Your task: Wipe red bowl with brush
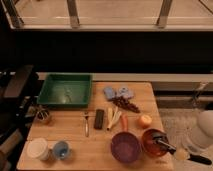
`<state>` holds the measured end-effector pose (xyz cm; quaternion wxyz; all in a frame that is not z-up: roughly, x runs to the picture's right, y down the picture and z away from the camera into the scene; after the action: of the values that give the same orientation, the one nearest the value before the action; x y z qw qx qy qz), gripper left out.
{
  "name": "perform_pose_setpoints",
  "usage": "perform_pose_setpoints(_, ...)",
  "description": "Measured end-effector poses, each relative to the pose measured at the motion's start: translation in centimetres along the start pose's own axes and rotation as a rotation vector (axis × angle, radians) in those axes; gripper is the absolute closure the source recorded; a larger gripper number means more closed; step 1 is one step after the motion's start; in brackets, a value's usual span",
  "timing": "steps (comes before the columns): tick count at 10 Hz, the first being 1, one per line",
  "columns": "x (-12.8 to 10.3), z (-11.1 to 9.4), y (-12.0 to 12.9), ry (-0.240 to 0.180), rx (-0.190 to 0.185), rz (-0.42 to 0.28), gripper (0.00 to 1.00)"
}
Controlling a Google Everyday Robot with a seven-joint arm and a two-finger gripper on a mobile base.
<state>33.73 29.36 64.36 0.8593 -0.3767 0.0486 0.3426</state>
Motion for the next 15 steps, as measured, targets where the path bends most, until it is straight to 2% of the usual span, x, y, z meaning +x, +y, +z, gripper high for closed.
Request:
perform_pose_setpoints(3, -1.5, 0.5, 0.1, -0.026, -0.02, -0.032, 1.0)
perform_pose_setpoints(4, -1.7, 0.8, 0.4, -0.037, -0.037, -0.035, 1.0)
perform_pose_setpoints(6, -1.1, 1.3, 1.0, -0.059, -0.083, -0.016, 1.0)
perform_pose_setpoints(7, -0.3, 1.2, 1.0, -0.066, -0.093, 0.008, 1.0)
perform_pose_setpoints(9, 0.8, 0.7, 0.3, -0.072, -0.088, 0.038, 1.0)
perform_pose_setpoints(11, 1.1, -0.2, -0.7, -0.071, -0.064, 0.045, 1.0)
perform_pose_setpoints(13, 0.3, -0.6, -1.4, -0.068, -0.045, 0.026, 1.0)
perform_pose_setpoints(15, -1.4, -0.2, -1.2, -0.069, -0.049, -0.016, 1.0)
